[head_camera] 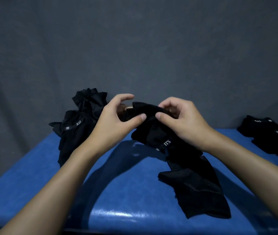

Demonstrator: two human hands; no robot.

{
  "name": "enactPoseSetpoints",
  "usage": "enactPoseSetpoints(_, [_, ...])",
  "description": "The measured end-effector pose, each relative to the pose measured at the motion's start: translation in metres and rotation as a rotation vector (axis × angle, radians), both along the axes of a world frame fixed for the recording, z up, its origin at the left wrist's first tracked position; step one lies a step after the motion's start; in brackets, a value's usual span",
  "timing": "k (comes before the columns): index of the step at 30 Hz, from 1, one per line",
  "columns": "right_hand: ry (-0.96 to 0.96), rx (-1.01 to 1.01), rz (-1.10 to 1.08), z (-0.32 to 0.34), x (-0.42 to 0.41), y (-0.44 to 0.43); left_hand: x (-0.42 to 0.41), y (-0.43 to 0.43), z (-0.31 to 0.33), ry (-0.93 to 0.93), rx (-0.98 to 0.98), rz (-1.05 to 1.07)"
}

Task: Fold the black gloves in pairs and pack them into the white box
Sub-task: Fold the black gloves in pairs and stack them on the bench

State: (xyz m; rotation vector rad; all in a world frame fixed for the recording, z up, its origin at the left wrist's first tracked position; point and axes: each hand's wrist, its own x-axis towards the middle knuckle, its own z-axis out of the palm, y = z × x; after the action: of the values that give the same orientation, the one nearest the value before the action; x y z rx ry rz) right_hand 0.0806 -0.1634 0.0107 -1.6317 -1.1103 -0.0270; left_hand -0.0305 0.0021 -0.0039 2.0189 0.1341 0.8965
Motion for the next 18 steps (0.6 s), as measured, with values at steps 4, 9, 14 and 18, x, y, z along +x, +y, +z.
enactPoseSetpoints(4, [0.177,0.121,0.014,-0.002,0.001,-0.007,-0.001,-0.002,-0.002,0.065,-0.090,-0.096])
enactPoseSetpoints(9, [0.103,0.113,-0.013,-0.008,-0.003,-0.017,0.002,-0.013,0.000,-0.002,-0.233,-0.172])
enactPoseSetpoints(14, [0.095,0.004,0.036,-0.012,-0.009,-0.031,0.004,-0.024,-0.002,-0.054,-0.390,-0.122])
enactPoseSetpoints(18, [0.113,0.004,-0.031,-0.015,-0.011,-0.045,0.002,-0.026,-0.004,-0.011,-0.398,-0.270])
